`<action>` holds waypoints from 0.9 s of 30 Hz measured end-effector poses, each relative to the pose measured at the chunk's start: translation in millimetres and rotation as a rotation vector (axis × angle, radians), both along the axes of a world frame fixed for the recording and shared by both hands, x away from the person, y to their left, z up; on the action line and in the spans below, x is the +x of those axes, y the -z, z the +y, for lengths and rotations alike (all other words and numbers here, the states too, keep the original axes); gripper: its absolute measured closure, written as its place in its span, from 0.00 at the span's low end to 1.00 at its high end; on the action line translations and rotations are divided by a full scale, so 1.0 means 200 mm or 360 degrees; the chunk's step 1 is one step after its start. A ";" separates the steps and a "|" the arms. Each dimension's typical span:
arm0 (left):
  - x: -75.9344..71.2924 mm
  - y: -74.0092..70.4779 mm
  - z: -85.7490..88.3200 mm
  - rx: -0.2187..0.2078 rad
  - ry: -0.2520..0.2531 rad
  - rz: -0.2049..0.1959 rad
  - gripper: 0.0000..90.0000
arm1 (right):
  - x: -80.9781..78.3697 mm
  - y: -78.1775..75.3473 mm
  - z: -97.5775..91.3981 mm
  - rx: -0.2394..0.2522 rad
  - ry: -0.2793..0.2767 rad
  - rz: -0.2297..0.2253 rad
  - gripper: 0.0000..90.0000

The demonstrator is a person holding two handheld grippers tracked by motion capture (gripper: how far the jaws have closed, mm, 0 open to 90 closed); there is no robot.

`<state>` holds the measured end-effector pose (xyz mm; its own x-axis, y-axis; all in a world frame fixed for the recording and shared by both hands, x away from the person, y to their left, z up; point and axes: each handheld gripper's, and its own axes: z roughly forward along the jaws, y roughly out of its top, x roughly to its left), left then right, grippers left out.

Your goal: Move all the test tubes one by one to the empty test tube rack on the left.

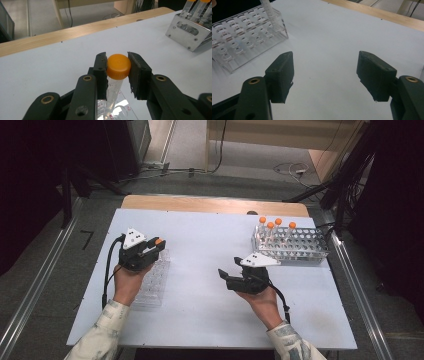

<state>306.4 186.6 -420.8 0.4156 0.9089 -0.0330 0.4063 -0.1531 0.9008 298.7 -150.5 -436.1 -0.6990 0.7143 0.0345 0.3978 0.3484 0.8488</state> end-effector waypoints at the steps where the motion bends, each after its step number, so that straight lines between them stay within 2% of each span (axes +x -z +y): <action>1: 0.00 0.00 0.00 0.0003 0.0002 0.0007 0.78 | 0.00 0.00 0.00 0.0005 0.0003 0.0002 0.32; 2: 0.01 0.01 0.00 0.0010 -0.0002 0.0020 0.78 | 0.00 0.00 0.00 0.0005 0.0002 0.0001 0.32; 4: 0.04 0.04 0.00 0.0042 0.0009 0.0102 0.78 | 0.01 0.00 0.00 0.0005 0.0002 0.0004 0.32; 6: 0.04 0.06 0.00 0.0020 0.0011 0.0102 0.78 | 0.01 0.00 0.00 0.0001 -0.0002 0.0008 0.32; 8: 0.03 0.06 0.00 0.0036 0.0011 0.0098 0.77 | 0.00 0.00 0.00 0.0002 -0.0001 0.0000 0.32; 14: 0.04 0.06 0.00 0.0015 0.0026 0.0119 0.75 | 0.00 0.00 -0.01 0.0005 0.0004 0.0001 0.32; 16: 0.04 0.07 0.01 0.0023 0.0049 0.0142 0.66 | 0.00 0.00 -0.01 0.0003 0.0005 0.0002 0.32; 19: 0.04 0.06 0.02 0.0013 0.0047 0.0136 0.59 | 0.00 0.00 -0.01 0.0006 0.0009 0.0003 0.32; 24: 0.02 0.04 0.04 -0.0050 0.0030 0.0114 0.45 | 0.01 -0.01 -0.03 0.0020 0.0027 -0.0011 0.32; 27: 0.00 0.03 0.06 -0.0113 -0.0004 0.0091 0.35 | 0.01 -0.03 -0.06 0.0035 0.0056 -0.0012 0.32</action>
